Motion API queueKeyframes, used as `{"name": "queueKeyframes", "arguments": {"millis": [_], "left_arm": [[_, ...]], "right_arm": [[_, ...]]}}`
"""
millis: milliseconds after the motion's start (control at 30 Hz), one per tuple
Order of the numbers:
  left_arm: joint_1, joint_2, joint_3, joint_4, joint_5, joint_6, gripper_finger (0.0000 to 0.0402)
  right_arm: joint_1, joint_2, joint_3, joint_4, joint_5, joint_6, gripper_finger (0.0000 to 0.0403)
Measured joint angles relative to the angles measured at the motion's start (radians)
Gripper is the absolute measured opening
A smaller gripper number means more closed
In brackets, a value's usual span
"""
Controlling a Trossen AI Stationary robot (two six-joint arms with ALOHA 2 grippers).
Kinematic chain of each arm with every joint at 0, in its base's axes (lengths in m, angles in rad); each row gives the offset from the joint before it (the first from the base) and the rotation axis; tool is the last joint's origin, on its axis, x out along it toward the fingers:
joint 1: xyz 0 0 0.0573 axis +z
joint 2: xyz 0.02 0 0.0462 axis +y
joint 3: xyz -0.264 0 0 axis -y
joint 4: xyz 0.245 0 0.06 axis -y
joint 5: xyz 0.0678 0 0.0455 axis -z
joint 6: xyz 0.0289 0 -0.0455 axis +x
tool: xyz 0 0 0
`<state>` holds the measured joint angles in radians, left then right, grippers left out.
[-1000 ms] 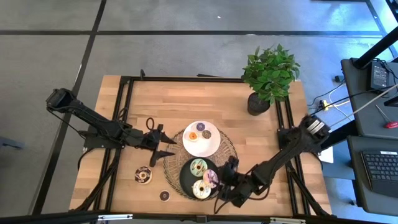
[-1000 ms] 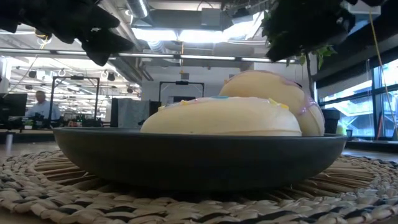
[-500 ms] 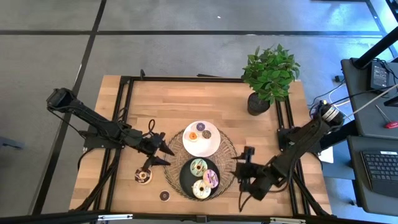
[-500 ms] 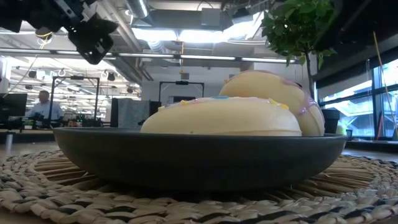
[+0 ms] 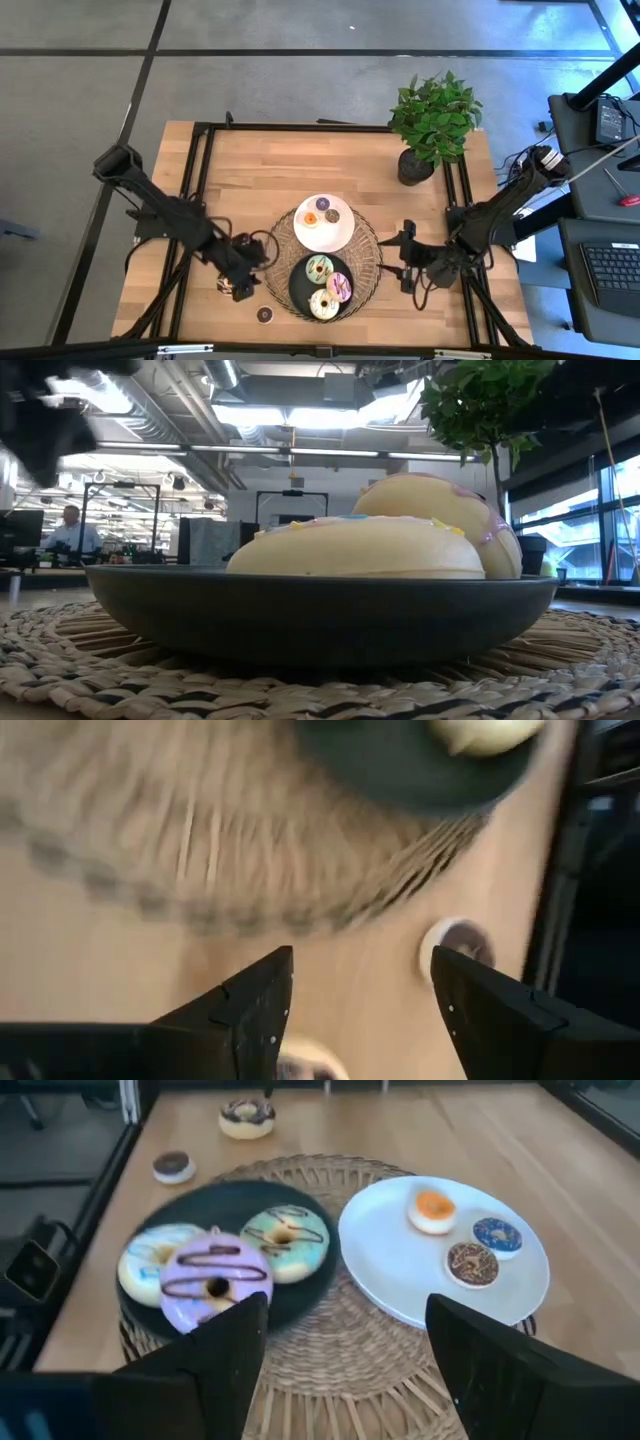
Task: Pick & Place donuts
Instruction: Put the big black doughnut on the black plate
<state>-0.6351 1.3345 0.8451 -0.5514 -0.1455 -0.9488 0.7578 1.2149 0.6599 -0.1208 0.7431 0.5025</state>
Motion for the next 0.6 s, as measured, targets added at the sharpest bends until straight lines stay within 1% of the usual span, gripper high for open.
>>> {"name": "queueKeyframes", "arguments": {"millis": [133, 200, 300, 400, 500, 600], "left_arm": [[-0.063, 0.053, 0.012, -0.065, 0.016, -0.22, 0.0231], [-0.088, 0.064, 0.012, -0.07, 0.017, -0.281, 0.0231], [-0.125, 0.057, 0.012, -0.119, 0.008, -0.381, 0.0231], [-0.161, 0.037, 0.012, -0.226, -0.015, -0.5, 0.0231], [-0.188, 0.036, 0.012, -0.329, -0.014, -0.595, 0.0231], [-0.208, 0.048, 0.012, -0.356, -0.005, -0.65, 0.0231]], "right_arm": [[-0.002, 0.001, -0.017, 0.022, 0.0, -0.031, 0.0273], [-0.002, 0.002, -0.031, 0.022, 0.0, -0.038, 0.0273], [-0.002, 0.003, -0.044, 0.027, -0.001, -0.036, 0.0273], [-0.002, 0.003, -0.045, 0.03, -0.001, -0.036, 0.0273], [-0.002, 0.003, -0.045, 0.05, -0.001, -0.039, 0.0273], [-0.003, 0.003, -0.045, 0.051, -0.001, -0.039, 0.0273]]}}
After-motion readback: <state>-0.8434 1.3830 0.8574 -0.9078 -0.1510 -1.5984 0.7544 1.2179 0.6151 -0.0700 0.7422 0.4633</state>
